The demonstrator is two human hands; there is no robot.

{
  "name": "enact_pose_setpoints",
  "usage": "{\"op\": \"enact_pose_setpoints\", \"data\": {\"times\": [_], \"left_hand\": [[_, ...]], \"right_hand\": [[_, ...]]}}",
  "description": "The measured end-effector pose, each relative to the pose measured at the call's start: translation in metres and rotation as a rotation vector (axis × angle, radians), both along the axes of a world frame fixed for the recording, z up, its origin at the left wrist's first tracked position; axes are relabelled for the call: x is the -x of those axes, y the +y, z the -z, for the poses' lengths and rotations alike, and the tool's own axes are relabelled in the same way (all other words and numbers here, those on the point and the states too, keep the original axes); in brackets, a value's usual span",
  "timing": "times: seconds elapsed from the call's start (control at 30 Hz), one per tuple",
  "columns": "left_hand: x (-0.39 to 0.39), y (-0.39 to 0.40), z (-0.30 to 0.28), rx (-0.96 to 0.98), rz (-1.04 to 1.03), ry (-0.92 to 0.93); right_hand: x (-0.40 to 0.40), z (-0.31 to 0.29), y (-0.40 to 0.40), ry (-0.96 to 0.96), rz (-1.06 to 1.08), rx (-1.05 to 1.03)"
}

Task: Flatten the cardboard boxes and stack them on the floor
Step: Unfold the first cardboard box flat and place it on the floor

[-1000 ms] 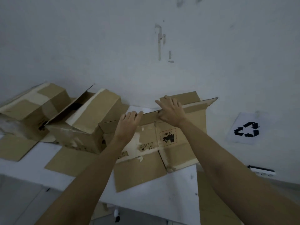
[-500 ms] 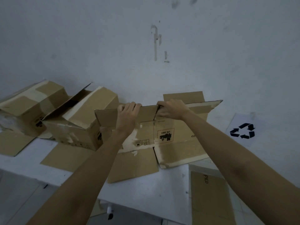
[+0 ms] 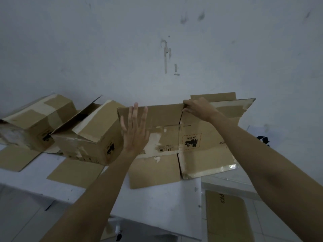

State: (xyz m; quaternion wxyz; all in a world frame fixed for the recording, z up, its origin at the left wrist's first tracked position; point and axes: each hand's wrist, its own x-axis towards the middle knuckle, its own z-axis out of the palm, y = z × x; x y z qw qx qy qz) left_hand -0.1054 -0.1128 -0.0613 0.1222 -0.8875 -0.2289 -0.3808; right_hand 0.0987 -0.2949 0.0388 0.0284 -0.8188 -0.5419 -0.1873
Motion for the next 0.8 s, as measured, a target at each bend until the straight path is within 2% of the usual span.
{"op": "enact_pose_setpoints", "data": {"times": [0.13,0.27,0.33,0.47,0.57,0.7,0.8], "left_hand": [[-0.003,-0.008,0.021,0.101,0.059,0.108],[-0.021,-0.014,0.032,0.323,0.134,0.267],[-0.030,-0.018,0.034,0.432,0.167,0.322],[-0.047,-0.027,0.029,0.584,0.122,0.316],[-0.056,-0.029,0.023,0.741,0.116,0.191],[-0.048,-0.034,-0.003,1.111,0.108,-0.211],[-0.046,-0.031,-0.017,1.206,0.161,-0.233]], "right_hand": [[-0.007,-0.017,-0.017,0.014,0.062,-0.087],[-0.007,-0.030,-0.032,-0.001,0.129,-0.199],[-0.008,-0.034,-0.042,0.050,0.158,-0.289],[-0.007,-0.046,-0.065,0.174,0.233,-0.530],[-0.003,-0.056,-0.078,0.270,0.277,-0.657],[0.003,-0.066,-0.091,0.359,0.280,-0.738],[0.005,-0.075,-0.096,0.416,0.277,-0.776]]}}
